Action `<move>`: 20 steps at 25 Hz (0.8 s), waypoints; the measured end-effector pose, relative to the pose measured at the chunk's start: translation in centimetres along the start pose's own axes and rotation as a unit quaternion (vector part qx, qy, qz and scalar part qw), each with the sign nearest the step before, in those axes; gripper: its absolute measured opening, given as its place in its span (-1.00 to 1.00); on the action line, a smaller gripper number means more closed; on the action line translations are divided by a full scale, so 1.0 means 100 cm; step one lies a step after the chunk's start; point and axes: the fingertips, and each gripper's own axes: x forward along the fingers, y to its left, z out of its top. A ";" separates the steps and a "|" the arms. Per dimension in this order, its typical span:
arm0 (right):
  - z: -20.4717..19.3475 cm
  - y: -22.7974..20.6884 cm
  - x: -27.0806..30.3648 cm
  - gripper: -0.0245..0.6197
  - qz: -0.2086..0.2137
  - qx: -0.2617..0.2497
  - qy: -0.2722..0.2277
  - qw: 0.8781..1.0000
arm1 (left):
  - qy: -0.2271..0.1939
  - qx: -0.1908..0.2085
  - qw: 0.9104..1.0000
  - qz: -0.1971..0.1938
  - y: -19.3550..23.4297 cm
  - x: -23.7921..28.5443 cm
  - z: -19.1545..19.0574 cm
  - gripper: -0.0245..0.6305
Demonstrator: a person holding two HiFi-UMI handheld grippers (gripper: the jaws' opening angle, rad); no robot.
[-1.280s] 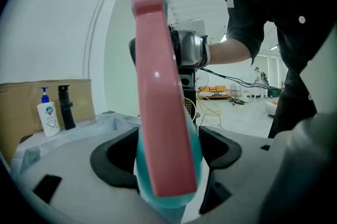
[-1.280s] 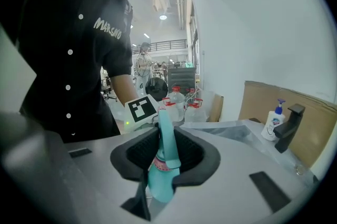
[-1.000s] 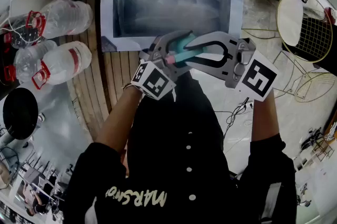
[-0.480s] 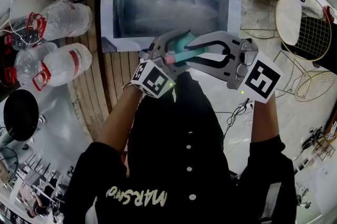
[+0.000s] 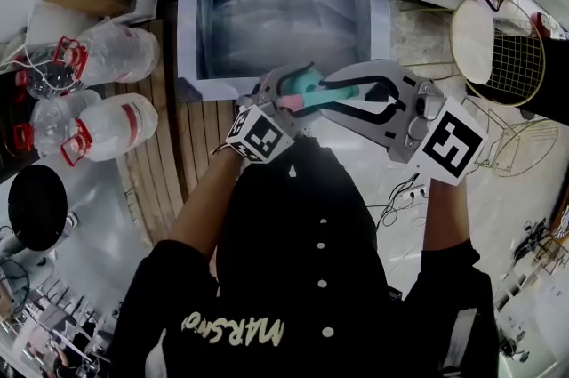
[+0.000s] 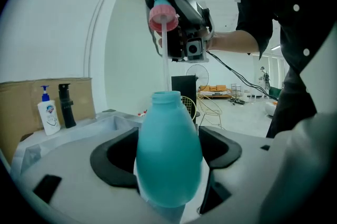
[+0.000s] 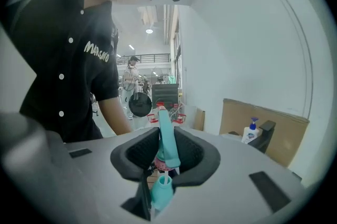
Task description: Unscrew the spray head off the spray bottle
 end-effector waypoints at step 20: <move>0.059 -0.001 -0.024 -0.61 -0.075 0.014 -0.044 0.996 | 0.007 -0.004 1.000 0.002 -0.004 -0.004 0.003 0.21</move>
